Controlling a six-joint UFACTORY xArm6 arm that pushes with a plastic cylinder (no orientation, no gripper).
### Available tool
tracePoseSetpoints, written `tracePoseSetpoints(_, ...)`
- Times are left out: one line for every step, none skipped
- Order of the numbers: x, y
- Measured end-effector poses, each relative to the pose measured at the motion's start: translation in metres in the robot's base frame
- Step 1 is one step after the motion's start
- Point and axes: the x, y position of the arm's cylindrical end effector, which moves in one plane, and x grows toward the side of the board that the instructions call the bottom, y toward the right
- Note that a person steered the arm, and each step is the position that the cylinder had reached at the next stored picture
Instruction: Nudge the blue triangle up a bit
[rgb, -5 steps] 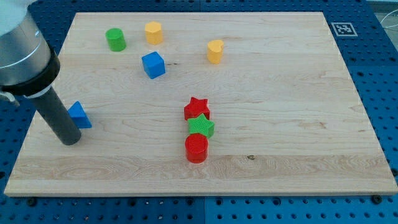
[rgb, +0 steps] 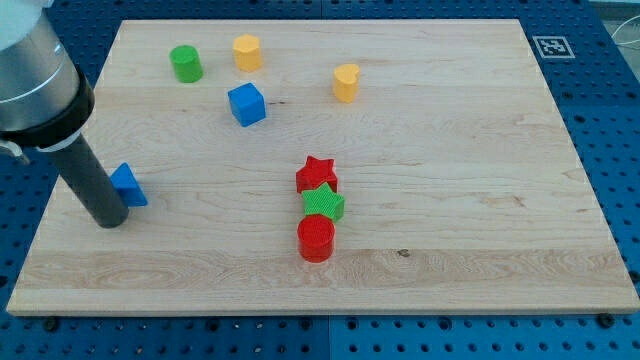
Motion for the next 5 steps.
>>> tracePoseSetpoints(0.000, 0.000)
tracePoseSetpoints(-0.002, 0.000)
tracePoseSetpoints(-0.015, 0.000)
tracePoseSetpoints(-0.030, 0.000)
tracePoseSetpoints(-0.036, 0.000)
